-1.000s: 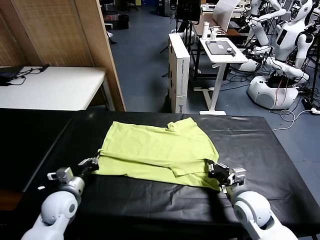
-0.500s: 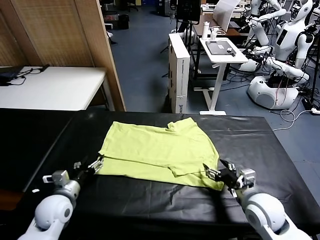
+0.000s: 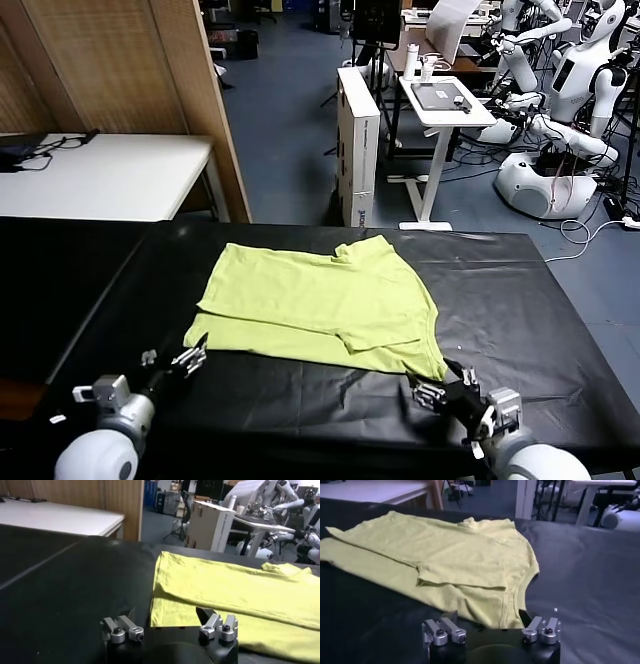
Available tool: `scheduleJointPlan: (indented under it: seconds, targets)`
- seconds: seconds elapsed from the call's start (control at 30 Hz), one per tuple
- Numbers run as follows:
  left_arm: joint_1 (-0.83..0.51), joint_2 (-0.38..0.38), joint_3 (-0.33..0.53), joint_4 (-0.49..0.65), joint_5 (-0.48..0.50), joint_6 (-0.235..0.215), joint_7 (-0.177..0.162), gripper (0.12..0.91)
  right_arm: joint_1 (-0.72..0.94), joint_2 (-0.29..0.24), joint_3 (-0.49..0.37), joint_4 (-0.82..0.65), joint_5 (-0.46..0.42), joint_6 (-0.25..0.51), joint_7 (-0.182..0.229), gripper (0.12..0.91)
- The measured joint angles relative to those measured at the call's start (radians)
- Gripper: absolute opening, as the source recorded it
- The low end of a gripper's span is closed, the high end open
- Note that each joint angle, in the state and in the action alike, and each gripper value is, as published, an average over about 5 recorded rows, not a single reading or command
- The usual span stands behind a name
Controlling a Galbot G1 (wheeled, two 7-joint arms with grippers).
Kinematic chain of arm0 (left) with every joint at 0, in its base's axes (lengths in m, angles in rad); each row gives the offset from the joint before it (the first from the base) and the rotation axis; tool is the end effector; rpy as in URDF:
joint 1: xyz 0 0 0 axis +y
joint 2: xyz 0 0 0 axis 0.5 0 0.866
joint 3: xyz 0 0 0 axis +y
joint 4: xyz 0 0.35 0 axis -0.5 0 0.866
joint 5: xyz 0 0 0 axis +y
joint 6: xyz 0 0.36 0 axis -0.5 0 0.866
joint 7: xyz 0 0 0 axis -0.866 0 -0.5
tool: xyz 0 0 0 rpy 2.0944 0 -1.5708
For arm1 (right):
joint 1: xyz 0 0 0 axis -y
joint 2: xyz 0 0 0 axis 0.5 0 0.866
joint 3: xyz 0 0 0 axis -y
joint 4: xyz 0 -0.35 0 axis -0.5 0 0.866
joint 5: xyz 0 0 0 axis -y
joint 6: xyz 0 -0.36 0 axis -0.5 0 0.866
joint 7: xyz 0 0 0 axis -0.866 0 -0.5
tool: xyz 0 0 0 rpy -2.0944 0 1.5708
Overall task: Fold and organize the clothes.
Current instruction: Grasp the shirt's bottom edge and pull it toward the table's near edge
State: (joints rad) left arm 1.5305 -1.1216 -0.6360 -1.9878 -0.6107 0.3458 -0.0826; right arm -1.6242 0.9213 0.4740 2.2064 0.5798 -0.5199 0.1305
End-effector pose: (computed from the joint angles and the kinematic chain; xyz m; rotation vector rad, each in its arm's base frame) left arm 0.2116 0.1219 -0.3007 -0.0334 -2.7195 0.1740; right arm 0.1786 -0.0710 -0.2561 0.3702 -2.5307 0.1027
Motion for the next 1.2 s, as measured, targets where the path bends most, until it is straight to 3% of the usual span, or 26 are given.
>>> scheduleJointPlan:
  seconds: [0.13, 0.23, 0.4, 0.57, 0.63, 0.7, 0.9, 1.2]
  targets:
    - [-0.004, 0.0, 0.001, 0.016, 0.0, -0.004, 0.003, 0.907, -0.002, -0.005, 0.005, -0.006, 0.001, 0.001, -0.001, 0.905]
    - [-0.01, 0.0, 0.002, 0.028, 0.003, -0.01, 0.007, 0.906, -0.001, -0.007, 0.006, -0.009, 0.001, 0.002, -0.003, 0.852]
    - [-0.015, 0.001, 0.009, 0.038, 0.004, -0.013, 0.011, 0.863, -0.001, -0.007, 0.006, -0.02, 0.001, 0.002, -0.005, 0.594]
    - [-0.014, -0.001, 0.013, 0.05, 0.009, -0.018, 0.025, 0.713, -0.002, -0.007, 0.006, -0.027, 0.002, 0.002, -0.004, 0.3]
    - [-0.014, -0.002, 0.014, 0.054, 0.01, -0.02, 0.029, 0.597, -0.003, -0.009, 0.007, -0.026, 0.004, 0.0, 0.0, 0.204]
    - [-0.012, -0.003, 0.016, 0.055, 0.011, -0.022, 0.03, 0.483, -0.006, -0.013, 0.011, -0.02, 0.009, -0.008, 0.011, 0.158]
    - [0.006, 0.002, 0.005, 0.041, 0.022, -0.028, 0.028, 0.179, -0.038, -0.04, 0.041, 0.032, 0.054, -0.054, 0.035, 0.14]
    - [0.125, 0.018, -0.063, -0.056, 0.027, -0.035, 0.024, 0.154, -0.125, -0.075, 0.089, 0.117, 0.045, -0.101, 0.046, 0.14]
